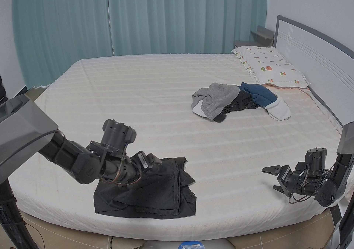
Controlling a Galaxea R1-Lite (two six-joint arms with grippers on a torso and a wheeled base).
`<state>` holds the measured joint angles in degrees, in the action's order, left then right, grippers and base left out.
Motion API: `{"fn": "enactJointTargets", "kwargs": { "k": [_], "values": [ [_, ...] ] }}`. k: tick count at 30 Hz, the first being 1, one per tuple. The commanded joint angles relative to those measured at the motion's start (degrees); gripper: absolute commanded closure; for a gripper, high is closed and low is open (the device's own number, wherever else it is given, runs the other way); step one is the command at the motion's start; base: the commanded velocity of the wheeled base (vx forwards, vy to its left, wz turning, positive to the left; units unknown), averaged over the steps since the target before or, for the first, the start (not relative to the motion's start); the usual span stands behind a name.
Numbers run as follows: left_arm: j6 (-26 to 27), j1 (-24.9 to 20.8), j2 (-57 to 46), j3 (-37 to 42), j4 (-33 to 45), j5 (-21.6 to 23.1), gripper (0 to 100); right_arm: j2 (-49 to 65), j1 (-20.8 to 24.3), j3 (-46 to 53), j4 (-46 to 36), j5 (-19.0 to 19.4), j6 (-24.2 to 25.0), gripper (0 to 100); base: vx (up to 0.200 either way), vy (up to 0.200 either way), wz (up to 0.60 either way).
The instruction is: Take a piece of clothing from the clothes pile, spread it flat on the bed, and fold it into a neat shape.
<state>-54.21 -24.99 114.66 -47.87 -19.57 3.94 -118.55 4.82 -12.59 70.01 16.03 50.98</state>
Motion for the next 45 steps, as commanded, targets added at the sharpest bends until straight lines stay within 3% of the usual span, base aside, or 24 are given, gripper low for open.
{"fn": "enactJointTargets", "kwargs": {
  "k": [1, 4, 6, 9, 24, 35, 38, 45],
  "values": [
    [-2.7, 5.7, -4.7, 11.3, -7.8, 1.2, 0, -0.5, 0.0, -0.2, 0.0, 0.1, 0.0, 0, 0.000, 0.000, 0.00],
    [-5.3, 7.1, -4.1, 15.7, -14.3, 3.8, 0, -0.6, 0.0, -0.2, 0.0, 0.1, 0.0, 0, 0.000, 0.000, 0.00],
    [-6.6, 10.3, -3.7, 20.3, -23.6, 8.9, 0, -1.0, 0.0, -0.2, 0.0, 0.1, 0.0, 0, 0.000, 0.100, 0.00],
    [-6.8, 13.4, -3.7, 22.9, -28.9, 10.7, 0, -1.1, 0.2, -0.2, 0.0, 0.1, 0.0, 0, 0.000, 0.200, 0.00],
    [-6.9, 17.3, -2.6, 23.3, -29.0, 13.1, 0, 0.0, 4.0, -0.4, 0.0, 0.2, 0.2, 0, 0.000, 0.200, 0.00],
    [-6.6, 18.0, -0.7, 22.8, -29.7, 13.6, 0, 0.3, 12.3, -3.5, 0.6, -0.6, -2.4, 0, 0.000, 0.200, 0.00],
    [-6.4, 18.0, 0.0, 22.9, -29.7, 13.6, 0, -1.2, 12.9, -5.1, 0.3, 0.3, -5.1, 0, 0.000, 0.000, 0.00],
    [-6.3, 18.0, 0.9, 23.0, -29.7, 13.6, 0, -5.9, 15.2, -5.3, 1.1, 1.2, -5.6, 0, 0.000, 0.000, 0.00]
  ]
}}
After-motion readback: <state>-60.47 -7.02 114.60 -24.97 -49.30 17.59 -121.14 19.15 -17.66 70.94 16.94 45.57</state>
